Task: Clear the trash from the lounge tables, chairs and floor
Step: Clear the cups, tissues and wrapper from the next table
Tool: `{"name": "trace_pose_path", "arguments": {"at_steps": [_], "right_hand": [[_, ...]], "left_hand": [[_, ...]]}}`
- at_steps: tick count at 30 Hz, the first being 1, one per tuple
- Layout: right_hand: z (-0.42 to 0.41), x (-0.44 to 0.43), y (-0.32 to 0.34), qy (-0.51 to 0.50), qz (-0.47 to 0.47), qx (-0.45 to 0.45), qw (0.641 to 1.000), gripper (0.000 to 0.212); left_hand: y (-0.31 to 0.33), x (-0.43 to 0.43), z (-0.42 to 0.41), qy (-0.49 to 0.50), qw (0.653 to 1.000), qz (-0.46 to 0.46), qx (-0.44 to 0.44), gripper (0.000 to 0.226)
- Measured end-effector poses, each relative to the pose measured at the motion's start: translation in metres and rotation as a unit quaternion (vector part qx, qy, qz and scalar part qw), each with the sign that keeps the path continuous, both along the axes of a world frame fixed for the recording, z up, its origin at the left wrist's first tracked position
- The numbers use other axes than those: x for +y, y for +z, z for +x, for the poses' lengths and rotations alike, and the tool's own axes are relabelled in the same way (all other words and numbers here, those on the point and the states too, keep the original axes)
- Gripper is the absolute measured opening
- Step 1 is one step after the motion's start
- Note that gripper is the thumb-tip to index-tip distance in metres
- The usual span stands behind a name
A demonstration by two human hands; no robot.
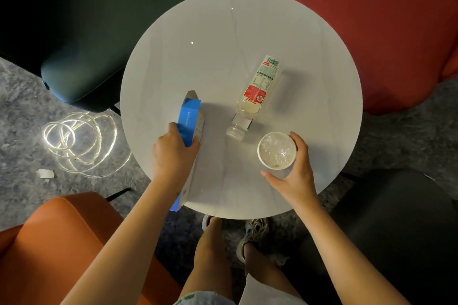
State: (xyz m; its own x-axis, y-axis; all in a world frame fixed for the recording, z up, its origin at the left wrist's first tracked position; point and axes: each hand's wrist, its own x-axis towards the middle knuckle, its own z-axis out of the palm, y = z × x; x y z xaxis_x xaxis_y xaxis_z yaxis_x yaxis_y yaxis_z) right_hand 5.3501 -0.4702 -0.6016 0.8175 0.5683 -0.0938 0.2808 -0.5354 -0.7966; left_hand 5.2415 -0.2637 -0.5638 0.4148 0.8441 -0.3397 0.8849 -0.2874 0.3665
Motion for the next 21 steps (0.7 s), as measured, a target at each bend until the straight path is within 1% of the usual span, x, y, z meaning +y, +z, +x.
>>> {"name": "trace_pose_path", "arguments": {"at_steps": [3, 5, 7, 10, 12, 14, 17, 21], "right_hand": [[0.001, -0.003, 0.013, 0.004, 0.025, -0.010, 1.000, 0.089], [0.009, -0.001, 0.025, -0.002, 0.048, 0.003, 0.999, 0.075], [0.025, 0.006, 0.036, 0.003, 0.055, -0.017, 0.998, 0.065], [0.057, 0.026, 0.049, 0.037, 0.024, -0.098, 0.994, 0.059], [0.078, 0.045, 0.052, 0.086, -0.028, -0.121, 0.989, 0.064], [0.096, 0.065, 0.050, 0.152, -0.096, -0.156, 0.971, 0.074], [0.111, 0.091, 0.037, 0.244, -0.191, -0.227, 0.924, 0.081], [0.115, 0.115, 0.014, 0.328, -0.254, -0.255, 0.874, 0.076]], "left_hand": [[-0.004, -0.001, 0.002, -0.006, 1.000, 0.004, 0.001, 0.037], [-0.006, -0.001, 0.001, -0.010, 1.000, 0.002, 0.001, 0.041], [-0.005, -0.001, 0.001, -0.015, 1.000, 0.001, 0.003, 0.050], [0.000, 0.001, 0.002, -0.032, 0.999, 0.019, -0.002, 0.070], [0.004, 0.004, 0.005, -0.046, 0.998, 0.037, -0.012, 0.077], [0.008, 0.007, 0.010, -0.054, 0.997, 0.049, -0.020, 0.078], [0.011, 0.006, 0.016, -0.056, 0.997, 0.046, -0.038, 0.075], [0.007, 0.001, 0.016, -0.065, 0.996, 0.025, -0.046, 0.077]]}}
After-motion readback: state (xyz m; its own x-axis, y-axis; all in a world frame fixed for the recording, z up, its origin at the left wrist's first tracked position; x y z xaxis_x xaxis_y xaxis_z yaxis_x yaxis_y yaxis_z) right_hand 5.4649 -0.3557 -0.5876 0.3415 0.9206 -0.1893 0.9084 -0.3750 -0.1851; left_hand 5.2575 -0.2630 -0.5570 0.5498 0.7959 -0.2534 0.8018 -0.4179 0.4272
